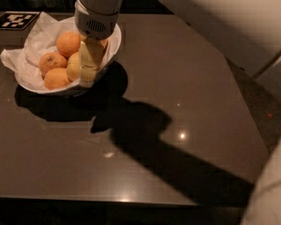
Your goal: Pick orange from white bowl
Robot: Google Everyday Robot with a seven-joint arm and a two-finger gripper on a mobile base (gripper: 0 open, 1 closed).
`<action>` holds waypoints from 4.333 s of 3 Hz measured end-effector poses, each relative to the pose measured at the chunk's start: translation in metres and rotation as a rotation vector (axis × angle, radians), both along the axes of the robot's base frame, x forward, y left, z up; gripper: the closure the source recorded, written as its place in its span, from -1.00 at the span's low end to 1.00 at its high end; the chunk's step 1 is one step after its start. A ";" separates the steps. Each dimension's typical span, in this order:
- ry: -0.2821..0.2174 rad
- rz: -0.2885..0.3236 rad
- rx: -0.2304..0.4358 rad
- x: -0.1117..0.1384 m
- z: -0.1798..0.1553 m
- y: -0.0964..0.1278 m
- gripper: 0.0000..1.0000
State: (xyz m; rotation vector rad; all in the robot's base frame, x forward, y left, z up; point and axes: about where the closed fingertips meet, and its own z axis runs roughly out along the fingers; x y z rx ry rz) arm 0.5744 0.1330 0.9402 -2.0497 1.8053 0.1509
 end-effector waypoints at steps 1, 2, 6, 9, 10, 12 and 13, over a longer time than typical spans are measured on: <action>-0.038 -0.155 0.029 -0.007 0.022 -0.022 -1.00; -0.049 -0.220 0.043 -0.010 0.035 -0.031 -1.00; 0.071 -0.215 0.003 0.025 0.021 -0.013 -0.48; 0.186 -0.104 0.004 0.016 -0.013 0.014 -0.48; 0.203 -0.093 0.000 0.016 -0.018 0.017 -0.46; 0.227 -0.093 0.003 0.018 -0.027 0.016 -0.22; 0.227 -0.093 0.003 0.018 -0.027 0.016 0.13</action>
Offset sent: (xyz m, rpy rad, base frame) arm -0.0129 -0.0442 0.0541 0.0606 -0.0635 -0.2982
